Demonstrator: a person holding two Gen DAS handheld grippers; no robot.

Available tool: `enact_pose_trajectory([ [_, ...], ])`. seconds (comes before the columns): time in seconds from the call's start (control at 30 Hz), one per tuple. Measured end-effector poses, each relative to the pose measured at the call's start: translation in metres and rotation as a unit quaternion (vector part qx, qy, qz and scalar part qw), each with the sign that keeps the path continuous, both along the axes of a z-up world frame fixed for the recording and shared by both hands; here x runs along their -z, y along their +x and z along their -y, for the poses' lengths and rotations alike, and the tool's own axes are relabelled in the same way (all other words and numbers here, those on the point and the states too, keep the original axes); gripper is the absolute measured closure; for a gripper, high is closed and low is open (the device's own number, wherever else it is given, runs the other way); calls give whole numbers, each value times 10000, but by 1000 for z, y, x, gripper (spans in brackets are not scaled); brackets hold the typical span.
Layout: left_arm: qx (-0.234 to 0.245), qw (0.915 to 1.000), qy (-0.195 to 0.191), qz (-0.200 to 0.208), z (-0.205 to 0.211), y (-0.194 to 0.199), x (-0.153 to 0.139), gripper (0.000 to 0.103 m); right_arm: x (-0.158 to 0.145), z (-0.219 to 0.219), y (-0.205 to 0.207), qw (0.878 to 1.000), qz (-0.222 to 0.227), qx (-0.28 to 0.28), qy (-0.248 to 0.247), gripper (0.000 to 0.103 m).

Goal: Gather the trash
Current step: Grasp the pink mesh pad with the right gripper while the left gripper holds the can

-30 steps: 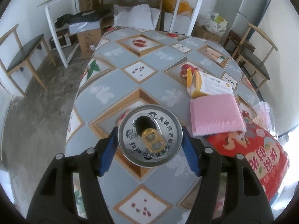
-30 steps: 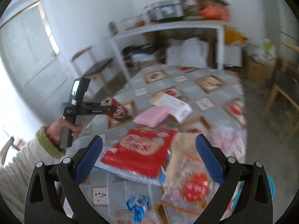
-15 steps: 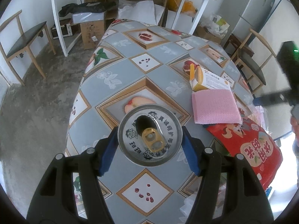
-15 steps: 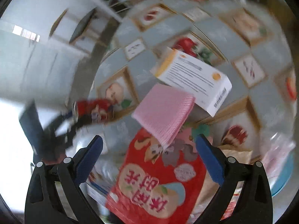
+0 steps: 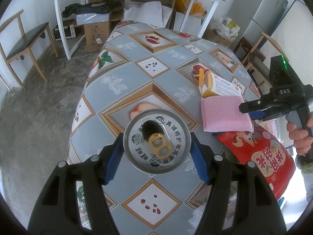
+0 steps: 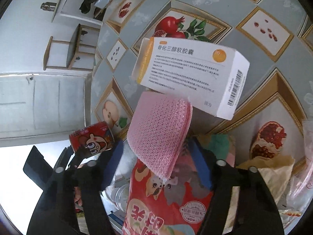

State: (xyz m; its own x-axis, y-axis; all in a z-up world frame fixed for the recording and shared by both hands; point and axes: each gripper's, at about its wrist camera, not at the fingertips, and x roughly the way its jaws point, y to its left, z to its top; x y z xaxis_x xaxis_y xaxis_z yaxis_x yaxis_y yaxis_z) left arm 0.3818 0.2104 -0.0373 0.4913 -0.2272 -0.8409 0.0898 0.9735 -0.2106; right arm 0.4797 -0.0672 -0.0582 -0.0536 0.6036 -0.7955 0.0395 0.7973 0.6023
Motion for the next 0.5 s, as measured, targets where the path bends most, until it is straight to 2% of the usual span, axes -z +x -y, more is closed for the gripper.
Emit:
enact_pose_trajectory([
  [0.03, 10, 10000, 2, 2, 0, 0, 0, 41, 2, -1, 1, 10000, 3, 8, 14, 48],
  [0.1, 12, 10000, 3, 8, -1, -1, 0, 41, 3, -1, 1, 10000, 10, 20, 51, 64],
  [0.17, 5, 10000, 3, 6, -1, -1, -1, 41, 2, 1, 0, 9999, 16, 44, 151, 70],
  [0.3, 7, 10000, -11, 2, -1, -1, -1, 41, -4, 7, -2, 9994, 167, 99, 271, 75],
  [0.5, -95, 9999, -104, 20, -5, -4, -9, 41, -26, 21, -5, 9975, 423, 248, 512, 77],
])
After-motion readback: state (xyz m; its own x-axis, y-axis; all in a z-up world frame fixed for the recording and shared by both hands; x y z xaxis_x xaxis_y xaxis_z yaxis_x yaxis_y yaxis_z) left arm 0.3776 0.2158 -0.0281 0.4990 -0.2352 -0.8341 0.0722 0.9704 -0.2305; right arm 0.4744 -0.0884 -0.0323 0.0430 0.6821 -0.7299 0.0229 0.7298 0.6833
